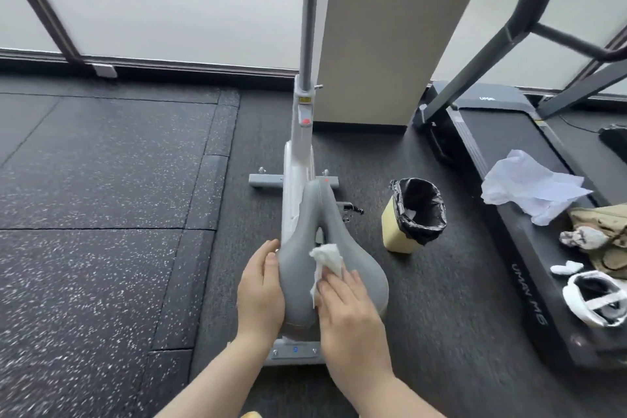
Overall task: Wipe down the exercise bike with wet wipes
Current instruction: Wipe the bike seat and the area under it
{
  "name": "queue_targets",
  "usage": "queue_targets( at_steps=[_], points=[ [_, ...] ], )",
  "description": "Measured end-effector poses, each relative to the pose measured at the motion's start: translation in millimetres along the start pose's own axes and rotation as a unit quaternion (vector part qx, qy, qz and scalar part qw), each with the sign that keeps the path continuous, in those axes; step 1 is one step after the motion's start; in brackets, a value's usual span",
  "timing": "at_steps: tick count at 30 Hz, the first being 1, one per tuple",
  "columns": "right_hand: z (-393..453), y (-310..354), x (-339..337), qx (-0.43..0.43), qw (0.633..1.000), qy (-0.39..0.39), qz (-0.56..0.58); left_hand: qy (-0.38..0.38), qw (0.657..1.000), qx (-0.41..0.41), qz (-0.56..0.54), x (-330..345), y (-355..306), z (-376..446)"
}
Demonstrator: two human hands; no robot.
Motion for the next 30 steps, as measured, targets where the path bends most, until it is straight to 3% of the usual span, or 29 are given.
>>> queue_targets(
  at_steps=[3,9,13,17,19,21,23,25,28,30],
  points=[
    [-8.7,-3.9,-2.1,-0.046,0.998,0.047,-0.009,-0.021,0.999,-0.028,-0.012,1.1,-1.4,-1.9],
    [73.8,-0.8,7.1,-0.008,0.984,0.157,-0.078,-0.021,0.999,-0.035,0.019,0.4,-3.9,-3.2],
    [126.7,-5.0,10.9,-0.008,0.98,0.172,-0.097,-0.027,0.999,-0.028,0.025,1.0,-6.3,-3.6],
    [172.4,-2.7,14.4,0.003,0.976,0.219,0.01,-0.033,0.998,-0.029,0.038,1.5,-3.5,-2.5],
    [174.0,-1.9,3.6,-0.018,0.979,0.187,0.076,-0.043,0.998,-0.033,0.034,2.1,-1.0,-1.9],
    [153.5,3.6,-11.3,-0.097,0.986,0.11,0.081,-0.051,0.997,-0.042,0.027,2.2,1.0,-1.8],
    [119.5,3.8,-17.2,-0.154,0.986,0.054,0.038,-0.056,0.997,-0.045,0.028,2.3,2.0,-2.2],
    [87.3,-0.6,-14.1,-0.172,0.983,0.056,-0.037,-0.059,0.997,-0.047,0.032,2.2,2.1,-2.4],
    [61.7,-3.1,-6.1,-0.202,0.96,0.115,-0.154,-0.059,0.996,-0.053,0.031,2.2,3.1,-2.4],
    [70.2,8.3,-4.9,-0.217,0.922,0.187,-0.26,-0.06,0.996,-0.056,0.037,1.9,3.0,-2.3]
  ],
)
Point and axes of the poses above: each hand's wrist, its own z-axis towards the middle knuckle, its own x-axis out of the palm, y = z × x, the point moved 4 cm from there along z, towards the middle knuckle, and after that the axes turned 15 degrees about x, right-handed, at the moved point
